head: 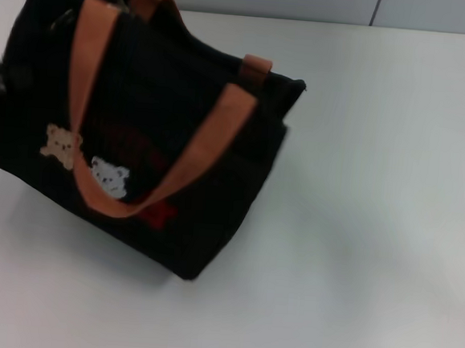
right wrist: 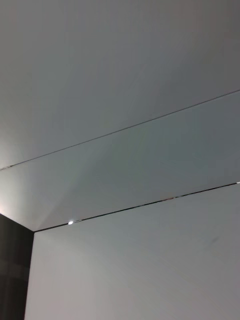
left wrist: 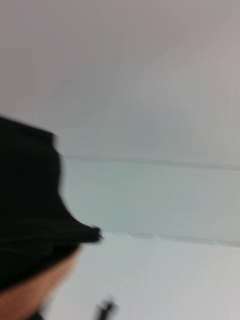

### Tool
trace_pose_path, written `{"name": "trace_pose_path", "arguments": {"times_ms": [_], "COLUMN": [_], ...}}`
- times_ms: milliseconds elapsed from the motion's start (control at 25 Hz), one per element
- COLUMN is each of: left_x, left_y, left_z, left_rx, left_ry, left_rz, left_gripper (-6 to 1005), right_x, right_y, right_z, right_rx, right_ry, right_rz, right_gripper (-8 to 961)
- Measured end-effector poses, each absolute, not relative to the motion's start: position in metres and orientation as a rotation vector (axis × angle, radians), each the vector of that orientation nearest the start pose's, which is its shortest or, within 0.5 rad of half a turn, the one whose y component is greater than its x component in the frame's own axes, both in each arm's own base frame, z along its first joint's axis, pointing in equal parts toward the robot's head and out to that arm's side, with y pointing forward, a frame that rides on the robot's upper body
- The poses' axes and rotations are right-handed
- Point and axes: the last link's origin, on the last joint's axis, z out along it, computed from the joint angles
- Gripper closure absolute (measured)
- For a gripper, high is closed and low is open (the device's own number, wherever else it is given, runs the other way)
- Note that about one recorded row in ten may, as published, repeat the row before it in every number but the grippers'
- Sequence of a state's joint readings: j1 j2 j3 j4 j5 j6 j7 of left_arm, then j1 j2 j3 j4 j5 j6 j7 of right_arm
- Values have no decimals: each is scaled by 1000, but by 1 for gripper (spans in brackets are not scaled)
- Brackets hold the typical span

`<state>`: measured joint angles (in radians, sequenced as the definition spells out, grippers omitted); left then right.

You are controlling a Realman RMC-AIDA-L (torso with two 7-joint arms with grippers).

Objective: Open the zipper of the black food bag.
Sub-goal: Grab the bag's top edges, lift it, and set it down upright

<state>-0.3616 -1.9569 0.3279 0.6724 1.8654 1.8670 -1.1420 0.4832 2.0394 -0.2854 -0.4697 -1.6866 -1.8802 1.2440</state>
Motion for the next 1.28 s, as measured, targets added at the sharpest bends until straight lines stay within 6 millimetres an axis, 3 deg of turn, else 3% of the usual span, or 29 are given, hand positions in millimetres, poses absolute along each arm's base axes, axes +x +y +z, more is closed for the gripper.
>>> {"name": "trace_pose_path", "arguments": {"times_ms": [80,160,280,320,360,680,1000,1280], "left_x": [-295,-274,-264,-255,-252,-227,-233,-257], "left_y": [274,277,282,289,291,296,301,311], "left_z": [117,104,88,65,57,34,40,99], "left_rx": [-2407,-2483,-2557,-2662,-2696,-2804,-2743,-2638], "left_ry": [-238,-148,-119,-102,-97,19,6,-62], "left_rz": [-999,-993,-947,-891,-877,-932,-911,-801], "left_gripper": [887,890,893,894,894,897,900,901], "right_x": [264,265,267,268,268,276,293,291], "right_y": [306,305,304,303,303,291,277,283], "right_z": [68,65,61,59,58,45,41,39], "right_rx": [-2194,-2189,-2182,-2180,-2177,-2212,-2176,-2181], "right_ry": [490,504,530,539,547,624,705,703], "right_rz": [1464,1467,1464,1467,1470,1437,1392,1380], "right_gripper": [111,111,111,111,111,110,110,112]}}
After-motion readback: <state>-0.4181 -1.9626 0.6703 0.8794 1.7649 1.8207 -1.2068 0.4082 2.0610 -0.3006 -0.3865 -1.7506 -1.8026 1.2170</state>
